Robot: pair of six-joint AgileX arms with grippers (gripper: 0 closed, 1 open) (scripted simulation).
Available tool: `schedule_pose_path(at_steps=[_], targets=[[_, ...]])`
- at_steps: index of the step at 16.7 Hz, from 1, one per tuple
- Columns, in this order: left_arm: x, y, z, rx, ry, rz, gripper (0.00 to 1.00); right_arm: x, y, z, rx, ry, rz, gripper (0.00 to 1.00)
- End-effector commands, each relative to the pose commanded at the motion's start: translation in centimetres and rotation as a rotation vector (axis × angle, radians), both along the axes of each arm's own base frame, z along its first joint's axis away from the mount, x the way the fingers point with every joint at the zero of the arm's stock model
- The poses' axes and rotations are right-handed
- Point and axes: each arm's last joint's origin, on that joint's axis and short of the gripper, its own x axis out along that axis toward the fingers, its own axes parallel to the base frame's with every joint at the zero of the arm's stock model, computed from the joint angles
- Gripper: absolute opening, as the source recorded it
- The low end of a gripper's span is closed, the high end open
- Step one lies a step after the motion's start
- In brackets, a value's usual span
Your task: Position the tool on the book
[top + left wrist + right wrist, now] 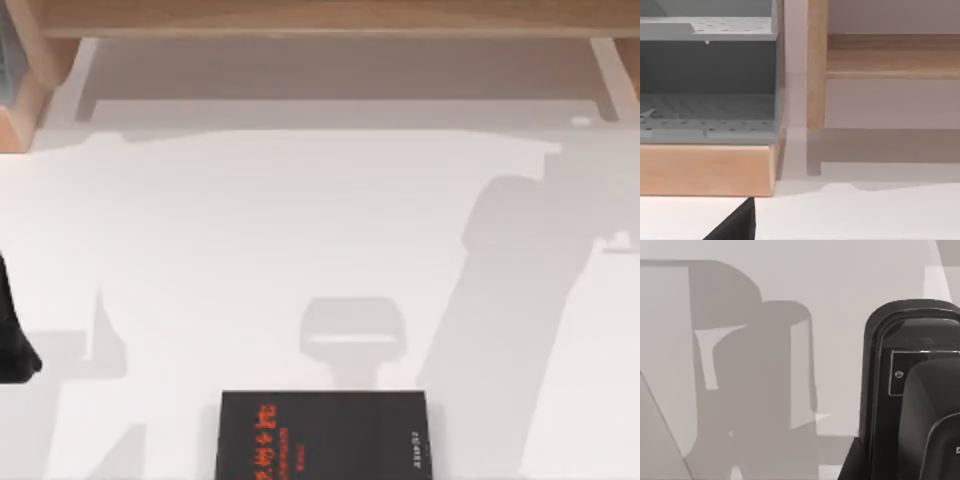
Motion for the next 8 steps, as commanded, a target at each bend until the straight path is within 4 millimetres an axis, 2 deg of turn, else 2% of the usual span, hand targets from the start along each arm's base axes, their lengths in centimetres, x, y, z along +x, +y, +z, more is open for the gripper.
schedule_pose_path(at_steps=[3, 6, 8], targets=[[0.0, 0.0, 0.0, 0.0, 0.0, 0.0, 1.0, -1.4, 4.0, 6.0, -0.022, -0.093, -0.073, 0.0], [0.0, 0.0, 0.0, 0.0, 0.0, 0.0, 1.0, -3.5, 10.3, 11.3, -0.016, -0.197, -0.115, 0.0], [0.0, 0.0, 0.0, 0.0, 0.0, 0.0, 1.0, -5.2, 15.3, 13.9, 0.012, -0.259, -0.118, 0.0]])
